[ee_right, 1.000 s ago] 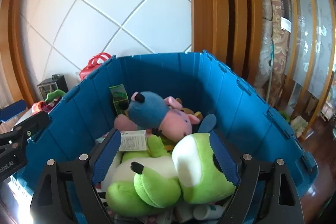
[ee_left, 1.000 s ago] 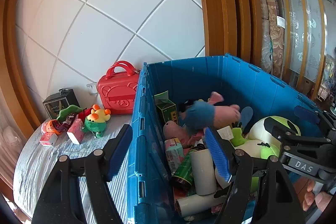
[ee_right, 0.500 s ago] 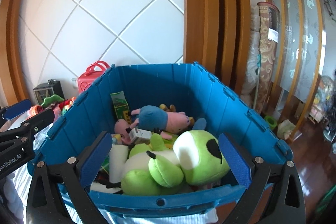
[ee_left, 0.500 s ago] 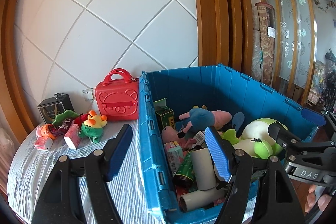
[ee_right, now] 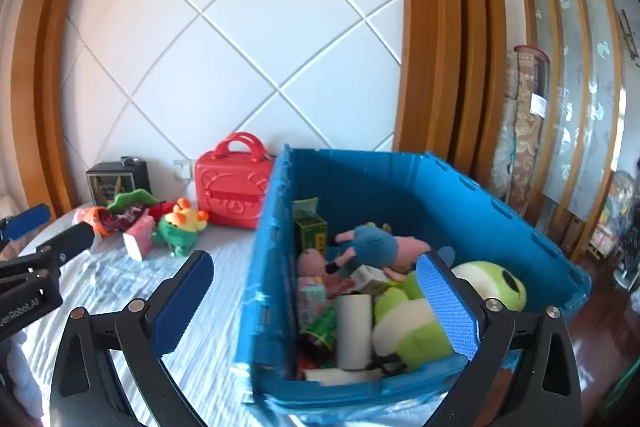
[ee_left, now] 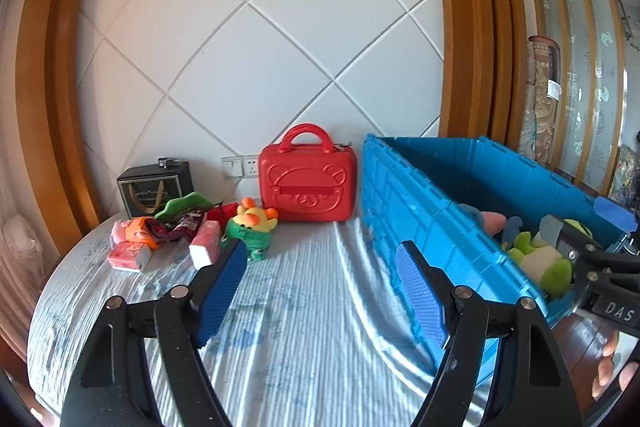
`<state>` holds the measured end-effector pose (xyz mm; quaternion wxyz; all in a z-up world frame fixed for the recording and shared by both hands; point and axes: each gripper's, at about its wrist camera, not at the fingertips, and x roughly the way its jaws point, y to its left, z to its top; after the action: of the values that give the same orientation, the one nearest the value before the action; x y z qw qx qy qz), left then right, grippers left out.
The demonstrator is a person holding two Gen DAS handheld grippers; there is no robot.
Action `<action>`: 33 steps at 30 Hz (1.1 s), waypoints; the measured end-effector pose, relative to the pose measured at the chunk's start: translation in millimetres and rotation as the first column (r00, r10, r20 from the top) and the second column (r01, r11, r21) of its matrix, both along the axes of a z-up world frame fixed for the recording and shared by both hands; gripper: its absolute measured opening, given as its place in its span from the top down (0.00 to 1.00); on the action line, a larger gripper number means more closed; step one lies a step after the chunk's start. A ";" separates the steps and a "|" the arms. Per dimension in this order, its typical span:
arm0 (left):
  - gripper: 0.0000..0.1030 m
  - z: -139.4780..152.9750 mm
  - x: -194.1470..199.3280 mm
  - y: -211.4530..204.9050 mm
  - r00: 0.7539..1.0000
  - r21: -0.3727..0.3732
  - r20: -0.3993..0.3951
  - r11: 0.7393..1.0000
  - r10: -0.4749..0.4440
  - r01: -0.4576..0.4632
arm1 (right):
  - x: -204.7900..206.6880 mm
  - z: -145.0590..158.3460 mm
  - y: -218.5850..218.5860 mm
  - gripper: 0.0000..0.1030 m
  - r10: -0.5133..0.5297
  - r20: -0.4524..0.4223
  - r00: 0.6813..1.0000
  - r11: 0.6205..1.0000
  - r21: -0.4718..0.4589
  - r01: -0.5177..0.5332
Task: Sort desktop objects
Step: 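Withdraw both tools from the crate back over the bed, then grasp the flower-print pink tissue pack with the left tool while the right tool approaches another pack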
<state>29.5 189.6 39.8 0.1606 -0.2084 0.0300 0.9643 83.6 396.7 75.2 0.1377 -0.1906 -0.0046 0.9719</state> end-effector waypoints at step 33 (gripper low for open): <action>0.25 -162.3 -207.3 -283.2 0.744 -0.195 0.419 0.851 0.521 -0.487 | -287.1 -162.8 -166.8 0.00 0.380 0.392 0.838 0.921 -0.242 -0.304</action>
<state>-177.8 -93.6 -122.5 -0.1112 -0.4351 -0.0305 0.8930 -203.4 229.9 -87.7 -0.0597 -0.4082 0.0140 0.9108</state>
